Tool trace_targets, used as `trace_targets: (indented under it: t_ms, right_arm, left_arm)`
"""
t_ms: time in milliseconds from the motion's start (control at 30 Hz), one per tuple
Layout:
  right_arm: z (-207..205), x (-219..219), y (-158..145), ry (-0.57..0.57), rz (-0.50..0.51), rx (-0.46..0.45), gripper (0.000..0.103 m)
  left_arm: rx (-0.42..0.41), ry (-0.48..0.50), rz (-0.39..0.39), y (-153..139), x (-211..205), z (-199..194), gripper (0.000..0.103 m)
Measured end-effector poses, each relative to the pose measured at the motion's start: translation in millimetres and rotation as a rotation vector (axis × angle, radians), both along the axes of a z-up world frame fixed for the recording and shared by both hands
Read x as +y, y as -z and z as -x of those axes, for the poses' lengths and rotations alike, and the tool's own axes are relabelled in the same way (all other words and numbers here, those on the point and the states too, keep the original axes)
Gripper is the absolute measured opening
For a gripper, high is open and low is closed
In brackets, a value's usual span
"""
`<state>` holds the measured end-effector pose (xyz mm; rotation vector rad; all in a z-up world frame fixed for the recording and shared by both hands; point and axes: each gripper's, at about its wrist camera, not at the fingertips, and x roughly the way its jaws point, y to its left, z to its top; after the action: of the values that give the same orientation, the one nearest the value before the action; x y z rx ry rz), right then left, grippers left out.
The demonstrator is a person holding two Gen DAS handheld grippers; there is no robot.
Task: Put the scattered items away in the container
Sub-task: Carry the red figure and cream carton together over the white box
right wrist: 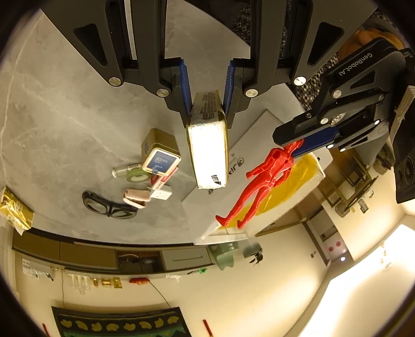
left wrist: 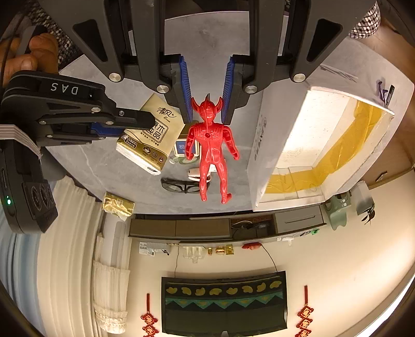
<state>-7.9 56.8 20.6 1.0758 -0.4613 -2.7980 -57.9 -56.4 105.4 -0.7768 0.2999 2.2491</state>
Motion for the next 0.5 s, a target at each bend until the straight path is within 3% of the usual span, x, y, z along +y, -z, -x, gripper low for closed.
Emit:
trace_targets:
  t_ms: [500]
  right_arm:
    - [8, -33, -34, -0.005, -0.021, 0.046, 0.025]
  left_arm:
    - [-0.015, -0.022, -0.101, -30, -43, 20, 0.023]
